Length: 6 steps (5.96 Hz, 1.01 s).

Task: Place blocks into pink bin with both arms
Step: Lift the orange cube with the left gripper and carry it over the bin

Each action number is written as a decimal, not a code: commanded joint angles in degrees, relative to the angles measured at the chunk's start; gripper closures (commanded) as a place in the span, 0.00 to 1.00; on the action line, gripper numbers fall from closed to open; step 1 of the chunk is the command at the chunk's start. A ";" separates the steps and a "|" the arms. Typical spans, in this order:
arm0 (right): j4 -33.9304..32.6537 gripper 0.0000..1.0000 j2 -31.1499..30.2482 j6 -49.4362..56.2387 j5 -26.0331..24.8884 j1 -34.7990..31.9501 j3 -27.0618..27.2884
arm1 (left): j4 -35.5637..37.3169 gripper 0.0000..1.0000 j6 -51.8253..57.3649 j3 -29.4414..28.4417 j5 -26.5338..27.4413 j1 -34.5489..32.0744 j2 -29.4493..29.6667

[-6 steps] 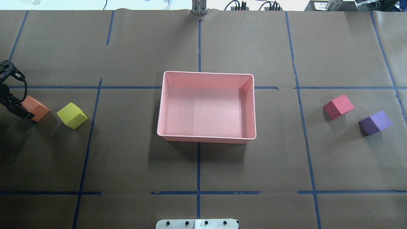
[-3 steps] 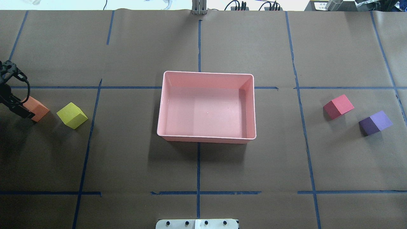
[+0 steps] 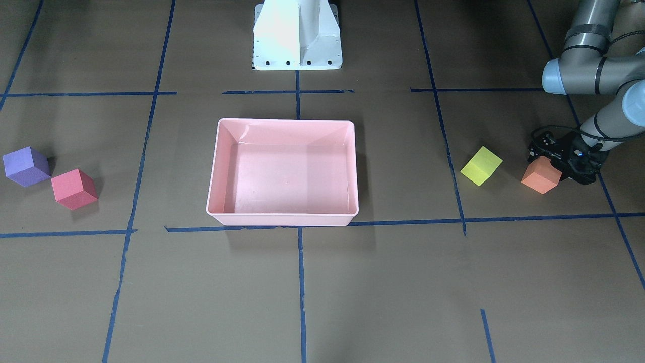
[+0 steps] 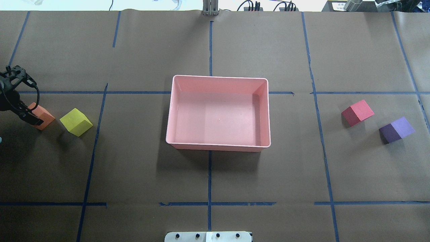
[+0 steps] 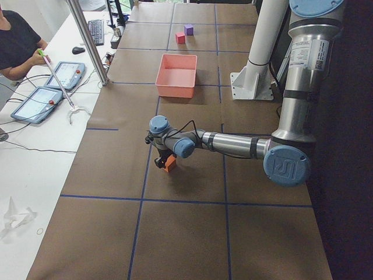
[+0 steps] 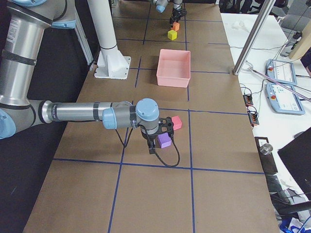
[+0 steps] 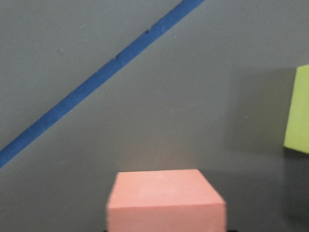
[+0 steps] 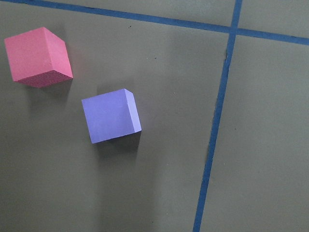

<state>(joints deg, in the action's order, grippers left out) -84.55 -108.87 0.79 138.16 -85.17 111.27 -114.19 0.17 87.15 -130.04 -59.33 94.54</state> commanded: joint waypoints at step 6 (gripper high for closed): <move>0.00 0.00 -0.11 0.00 0.00 0.00 0.00 | 0.37 0.64 -52.18 20.34 1.88 8.82 15.00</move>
<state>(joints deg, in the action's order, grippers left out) -84.52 -108.99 0.84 138.16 -85.17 111.27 -113.96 -40.95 106.89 -129.48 -55.53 103.98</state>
